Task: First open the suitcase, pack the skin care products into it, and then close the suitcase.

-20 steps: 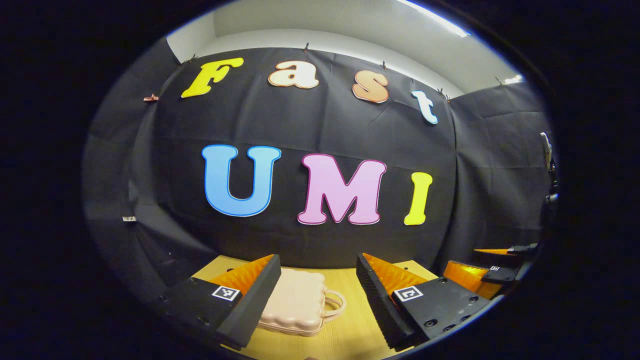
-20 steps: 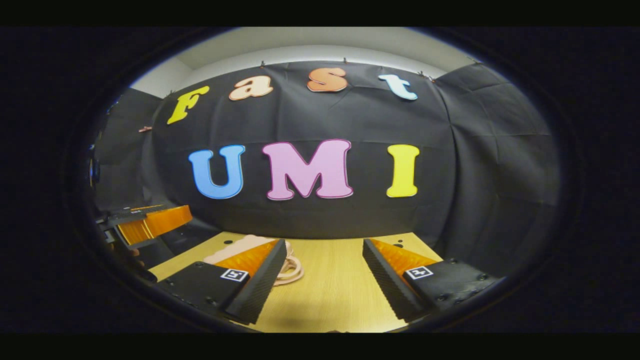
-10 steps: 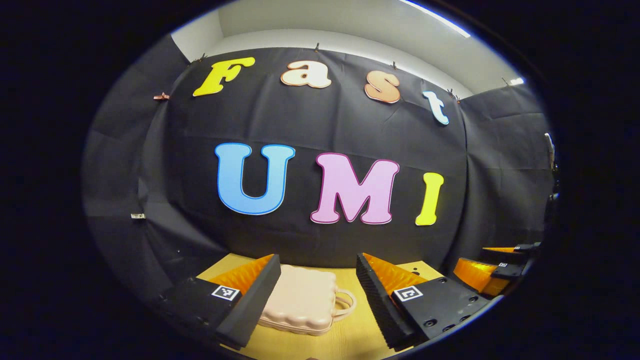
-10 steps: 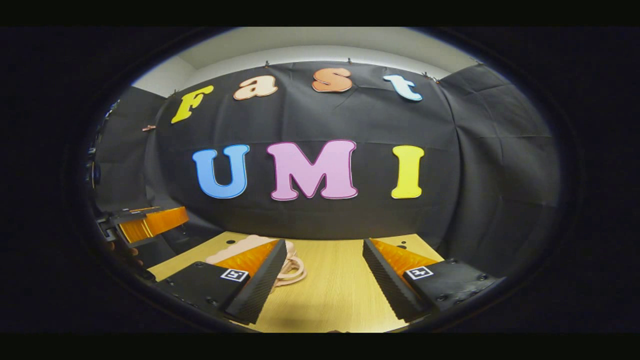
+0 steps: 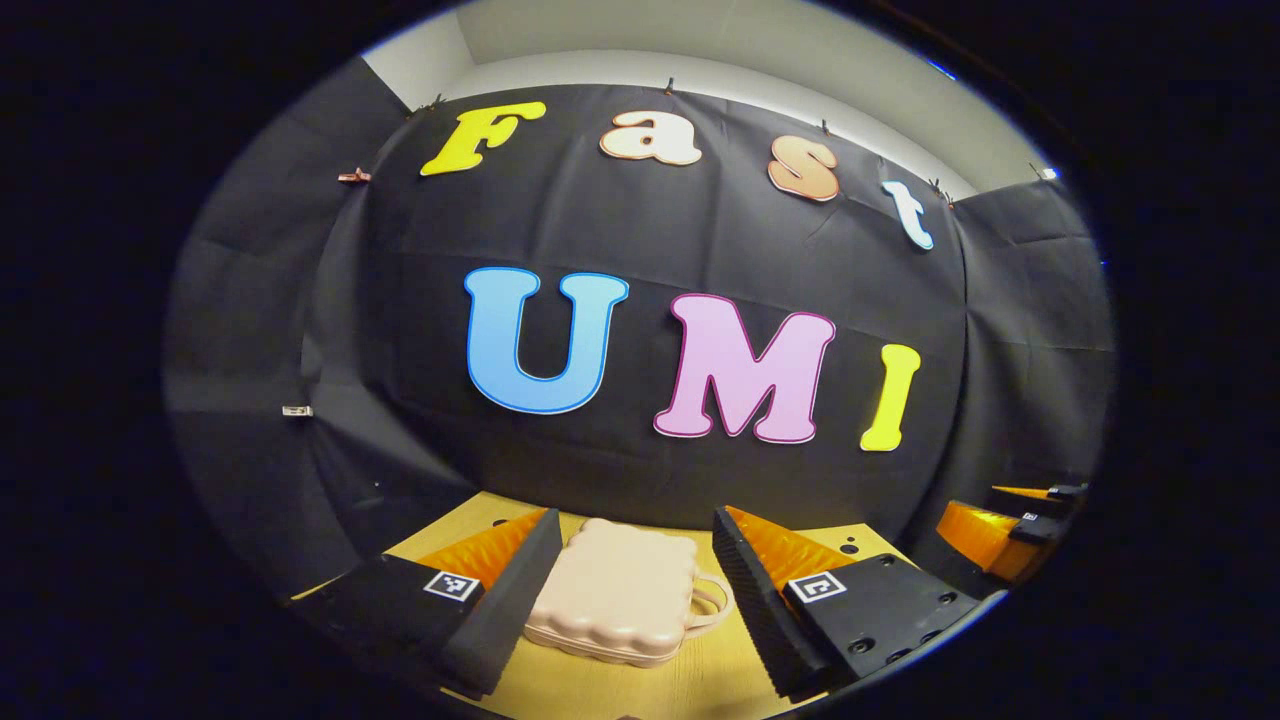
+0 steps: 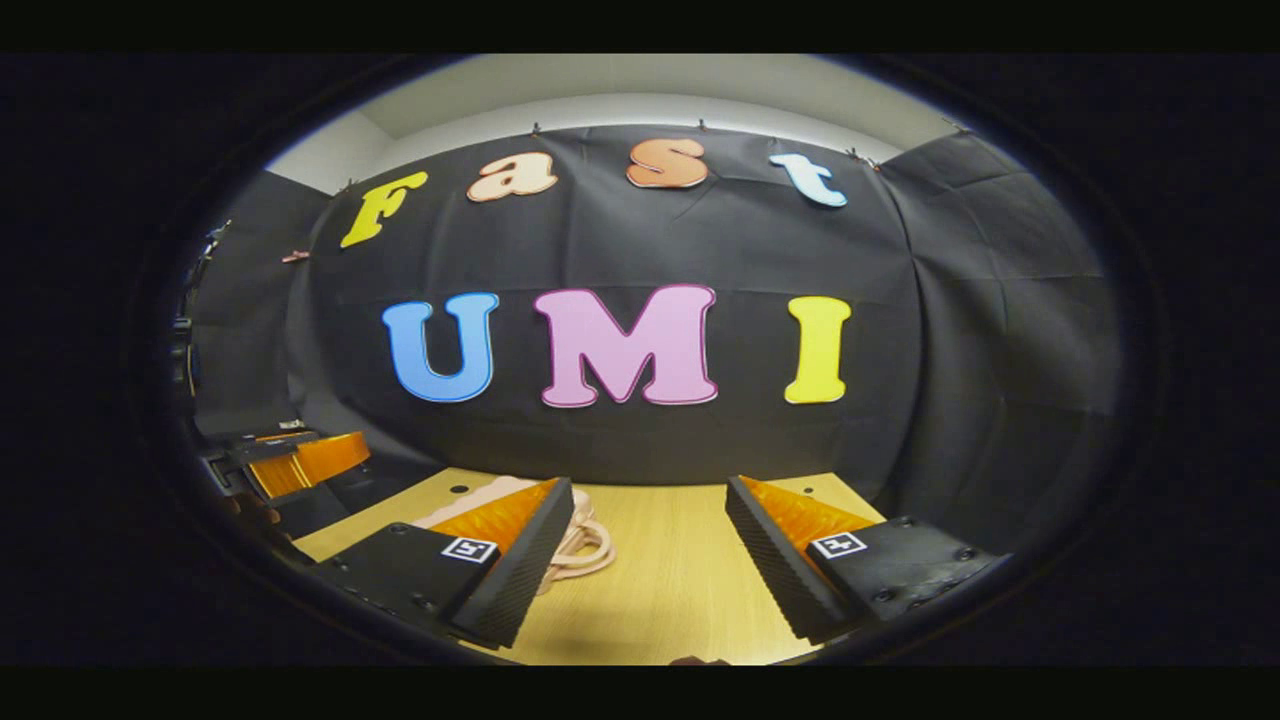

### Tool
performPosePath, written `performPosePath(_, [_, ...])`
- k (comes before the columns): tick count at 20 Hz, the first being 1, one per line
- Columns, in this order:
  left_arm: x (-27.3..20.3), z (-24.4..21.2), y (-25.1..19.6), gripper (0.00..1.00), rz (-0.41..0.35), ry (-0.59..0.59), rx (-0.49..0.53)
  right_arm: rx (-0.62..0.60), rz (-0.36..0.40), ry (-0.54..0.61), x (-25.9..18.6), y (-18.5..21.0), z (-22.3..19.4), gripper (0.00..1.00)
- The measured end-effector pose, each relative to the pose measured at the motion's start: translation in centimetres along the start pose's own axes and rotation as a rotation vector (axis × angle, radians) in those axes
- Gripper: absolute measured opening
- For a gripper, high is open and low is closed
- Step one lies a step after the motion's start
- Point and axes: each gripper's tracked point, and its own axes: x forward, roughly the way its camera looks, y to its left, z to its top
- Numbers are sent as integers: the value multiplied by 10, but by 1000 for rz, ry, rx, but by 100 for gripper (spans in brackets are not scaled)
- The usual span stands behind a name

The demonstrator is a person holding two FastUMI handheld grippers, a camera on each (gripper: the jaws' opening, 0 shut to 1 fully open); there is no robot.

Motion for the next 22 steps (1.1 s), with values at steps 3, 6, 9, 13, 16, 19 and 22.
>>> performPosePath(3, [-3,2,6,96,-4,-6,13,24,-14,5,5,-4,-4,97])
performPosePath(6, [-4,1,7,96,-13,-5,16,29,-21,16,4,-3,-6,98])
performPosePath(9, [-2,-3,7,96,-22,8,26,10,-14,19,4,4,-6,98])
performPosePath(13, [-2,-7,8,96,-21,39,50,3,3,17,8,12,-1,98])
performPosePath(16, [-2,-4,11,96,-15,47,102,45,-8,35,13,13,-1,98])
performPosePath(19, [-4,7,14,96,-2,33,108,8,-5,36,17,14,2,98])
performPosePath(22, [-13,13,16,96,2,21,87,-2,24,42,20,22,2,97])
